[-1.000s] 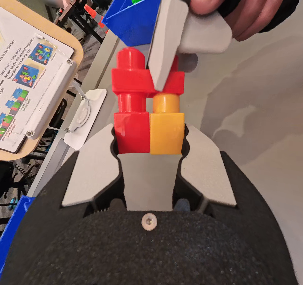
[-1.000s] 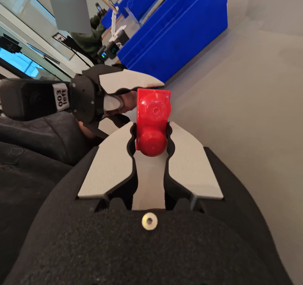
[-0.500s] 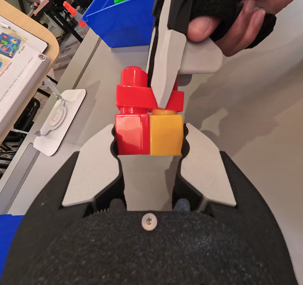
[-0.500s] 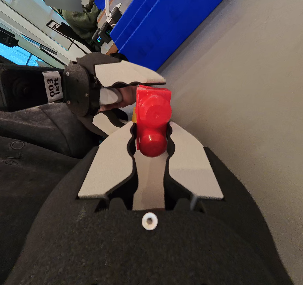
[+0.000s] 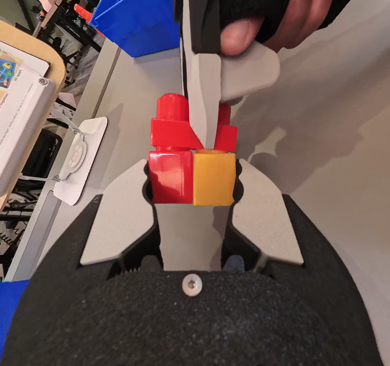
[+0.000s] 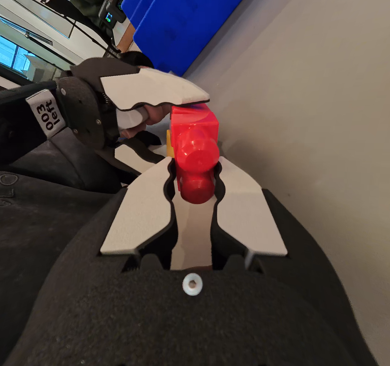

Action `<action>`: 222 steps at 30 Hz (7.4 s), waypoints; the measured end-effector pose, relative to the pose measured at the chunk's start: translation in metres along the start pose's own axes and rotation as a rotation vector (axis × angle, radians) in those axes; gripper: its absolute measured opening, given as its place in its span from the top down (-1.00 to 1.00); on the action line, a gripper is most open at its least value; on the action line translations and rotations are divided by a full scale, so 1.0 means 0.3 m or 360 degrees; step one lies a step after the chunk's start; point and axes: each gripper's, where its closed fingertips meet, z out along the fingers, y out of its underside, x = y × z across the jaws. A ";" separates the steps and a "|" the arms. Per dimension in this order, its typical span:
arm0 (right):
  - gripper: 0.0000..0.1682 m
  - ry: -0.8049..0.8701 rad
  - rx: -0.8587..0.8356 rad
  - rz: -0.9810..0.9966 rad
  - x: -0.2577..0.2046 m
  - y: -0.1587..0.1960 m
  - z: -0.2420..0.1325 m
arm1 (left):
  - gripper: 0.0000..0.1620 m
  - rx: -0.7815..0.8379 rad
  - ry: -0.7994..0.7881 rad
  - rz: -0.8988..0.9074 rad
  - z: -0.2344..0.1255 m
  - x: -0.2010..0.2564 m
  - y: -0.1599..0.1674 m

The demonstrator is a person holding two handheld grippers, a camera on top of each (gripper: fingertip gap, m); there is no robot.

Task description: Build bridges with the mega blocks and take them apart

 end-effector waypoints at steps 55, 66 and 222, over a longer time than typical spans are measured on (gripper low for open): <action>0.59 -0.0305 0.0479 -0.0002 -0.017 -0.081 -0.045 | 0.04 0.0357 0.0278 -0.0848 -0.128 -0.085 -0.015; 0.59 -0.0174 0.0517 -0.0039 0.006 -0.099 -0.088 | 0.13 -0.0112 0.0200 -0.0923 -0.207 -0.097 0.108; 0.59 -0.0391 0.0636 -0.0347 -0.102 -0.195 -0.151 | 0.56 0.0809 0.1216 -0.1718 -0.103 -0.094 -0.164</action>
